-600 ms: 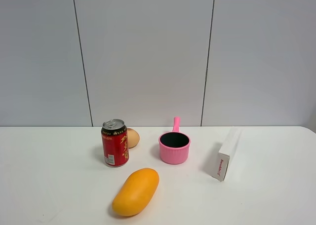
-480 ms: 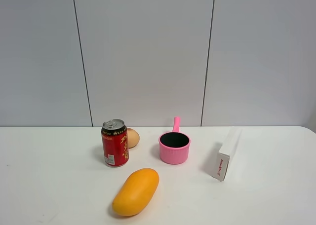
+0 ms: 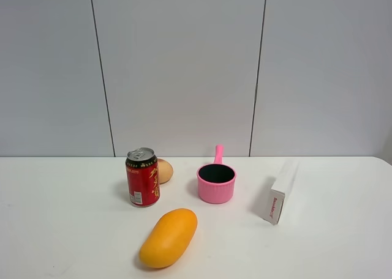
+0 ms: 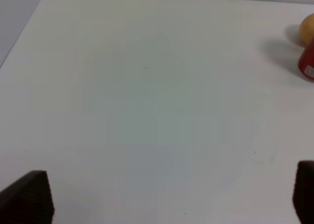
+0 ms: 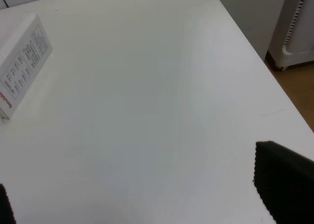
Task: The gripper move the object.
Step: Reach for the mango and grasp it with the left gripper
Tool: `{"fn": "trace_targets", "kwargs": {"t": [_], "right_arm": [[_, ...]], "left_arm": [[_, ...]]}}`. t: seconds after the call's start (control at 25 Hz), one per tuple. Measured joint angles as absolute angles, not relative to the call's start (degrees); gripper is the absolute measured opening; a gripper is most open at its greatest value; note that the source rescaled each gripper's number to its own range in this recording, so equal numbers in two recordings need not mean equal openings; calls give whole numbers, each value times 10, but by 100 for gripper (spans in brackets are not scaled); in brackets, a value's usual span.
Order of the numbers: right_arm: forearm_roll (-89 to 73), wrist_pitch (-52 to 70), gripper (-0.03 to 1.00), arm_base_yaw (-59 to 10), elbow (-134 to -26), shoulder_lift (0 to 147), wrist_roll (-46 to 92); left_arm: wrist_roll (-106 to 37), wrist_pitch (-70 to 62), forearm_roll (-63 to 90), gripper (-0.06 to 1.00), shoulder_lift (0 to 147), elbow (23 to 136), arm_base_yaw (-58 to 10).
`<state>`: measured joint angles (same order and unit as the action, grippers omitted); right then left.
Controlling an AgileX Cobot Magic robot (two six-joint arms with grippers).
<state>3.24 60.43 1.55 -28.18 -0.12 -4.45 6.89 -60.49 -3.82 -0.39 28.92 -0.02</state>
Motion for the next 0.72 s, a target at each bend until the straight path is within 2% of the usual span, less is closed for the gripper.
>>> {"fn": "trace_targets", "kwargs": {"t": [0.4,0.72], "right_arm": [[32,604,100,15,-282,-1,-44],[32,604,100,15,-282,-1,-44]], "left_arm": [[49,-604,-38,100,3,299,0],[-73,-590,11,100,155,486,0]]}}
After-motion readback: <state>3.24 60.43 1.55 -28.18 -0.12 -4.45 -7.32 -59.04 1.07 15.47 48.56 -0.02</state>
